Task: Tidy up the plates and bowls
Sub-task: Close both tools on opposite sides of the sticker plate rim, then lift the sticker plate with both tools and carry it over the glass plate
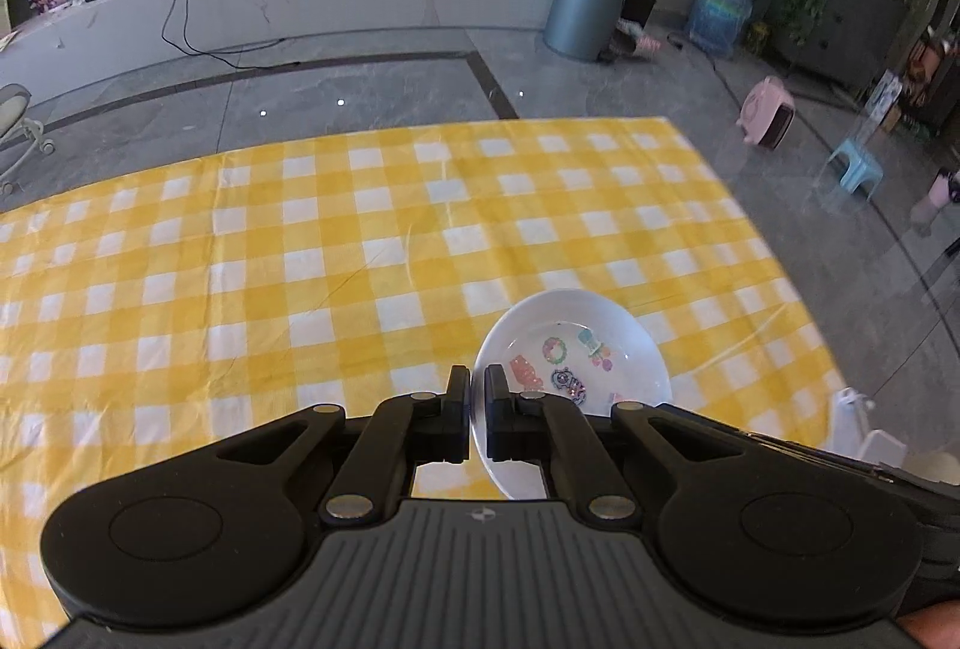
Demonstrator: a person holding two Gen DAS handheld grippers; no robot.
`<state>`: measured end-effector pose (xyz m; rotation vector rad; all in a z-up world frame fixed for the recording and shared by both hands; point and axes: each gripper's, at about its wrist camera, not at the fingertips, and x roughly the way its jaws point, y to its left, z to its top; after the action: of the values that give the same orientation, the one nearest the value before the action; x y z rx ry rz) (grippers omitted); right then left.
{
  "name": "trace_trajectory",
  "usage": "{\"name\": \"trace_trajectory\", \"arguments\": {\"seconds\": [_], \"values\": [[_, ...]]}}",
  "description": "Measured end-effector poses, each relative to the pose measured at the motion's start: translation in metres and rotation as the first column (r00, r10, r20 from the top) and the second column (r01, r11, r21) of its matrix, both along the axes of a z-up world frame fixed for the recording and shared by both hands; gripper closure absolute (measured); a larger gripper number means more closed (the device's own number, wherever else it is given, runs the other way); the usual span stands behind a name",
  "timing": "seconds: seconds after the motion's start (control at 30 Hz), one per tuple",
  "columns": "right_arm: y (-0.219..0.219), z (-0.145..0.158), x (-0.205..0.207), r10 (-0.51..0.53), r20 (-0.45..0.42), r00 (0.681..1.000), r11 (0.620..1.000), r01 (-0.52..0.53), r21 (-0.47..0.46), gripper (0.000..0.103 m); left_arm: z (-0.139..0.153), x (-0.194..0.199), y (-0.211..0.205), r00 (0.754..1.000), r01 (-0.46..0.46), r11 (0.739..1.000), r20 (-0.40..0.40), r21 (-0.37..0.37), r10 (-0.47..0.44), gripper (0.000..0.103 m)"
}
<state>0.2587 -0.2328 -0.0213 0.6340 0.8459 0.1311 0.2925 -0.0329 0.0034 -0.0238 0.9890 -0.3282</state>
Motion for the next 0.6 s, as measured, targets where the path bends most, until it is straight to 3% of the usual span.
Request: {"name": "trace_trajectory", "arguments": {"seconds": [0.3, 0.6], "values": [[-0.009, 0.019, -0.045, 0.02, 0.002, 1.0, 1.0, -0.02, 0.008, 0.102, 0.019, -0.052, -0.004, 1.0, -0.006, 0.998, 0.013, -0.062, 0.007, 0.099], [-0.026, 0.013, -0.106, 0.01, -0.009, 1.0, 1.0, -0.01, -0.026, 0.102, -0.003, -0.106, -0.016, 0.999, -0.043, 0.988, -0.015, -0.149, 0.042, 0.099]]}}
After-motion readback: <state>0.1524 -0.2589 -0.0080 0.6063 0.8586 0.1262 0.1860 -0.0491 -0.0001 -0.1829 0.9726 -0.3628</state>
